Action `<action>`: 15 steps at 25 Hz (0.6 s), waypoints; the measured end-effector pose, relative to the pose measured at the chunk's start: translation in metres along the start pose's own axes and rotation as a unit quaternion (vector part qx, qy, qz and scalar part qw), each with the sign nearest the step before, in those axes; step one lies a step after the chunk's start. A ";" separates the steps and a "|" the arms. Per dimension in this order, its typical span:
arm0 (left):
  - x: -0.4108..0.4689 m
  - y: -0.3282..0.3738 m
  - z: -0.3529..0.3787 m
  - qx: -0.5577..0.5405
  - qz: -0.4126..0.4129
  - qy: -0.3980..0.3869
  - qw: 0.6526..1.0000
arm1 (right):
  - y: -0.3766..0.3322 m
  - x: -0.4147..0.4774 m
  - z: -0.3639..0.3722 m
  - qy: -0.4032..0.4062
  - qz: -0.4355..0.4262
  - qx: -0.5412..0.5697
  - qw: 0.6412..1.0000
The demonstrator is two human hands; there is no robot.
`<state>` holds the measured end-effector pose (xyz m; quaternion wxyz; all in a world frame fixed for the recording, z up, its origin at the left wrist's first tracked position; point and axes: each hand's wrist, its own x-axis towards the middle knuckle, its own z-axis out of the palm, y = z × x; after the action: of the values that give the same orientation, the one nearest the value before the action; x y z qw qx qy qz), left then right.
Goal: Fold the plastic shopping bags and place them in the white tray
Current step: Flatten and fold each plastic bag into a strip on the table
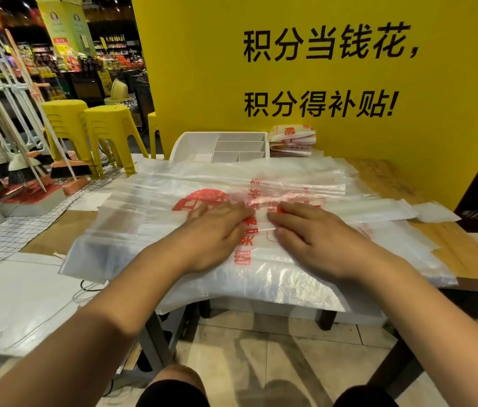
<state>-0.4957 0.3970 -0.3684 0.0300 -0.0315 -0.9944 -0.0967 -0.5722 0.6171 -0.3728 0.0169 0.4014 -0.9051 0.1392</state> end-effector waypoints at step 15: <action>-0.020 -0.025 -0.001 0.008 -0.081 -0.052 0.995 | 0.077 -0.042 -0.031 -0.088 0.214 -0.023 0.973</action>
<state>-0.4774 0.3713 -0.3733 -0.0294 0.0443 -0.9946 -0.0893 -0.6024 0.7044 -0.3672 -0.0835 0.2087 -0.9709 0.0826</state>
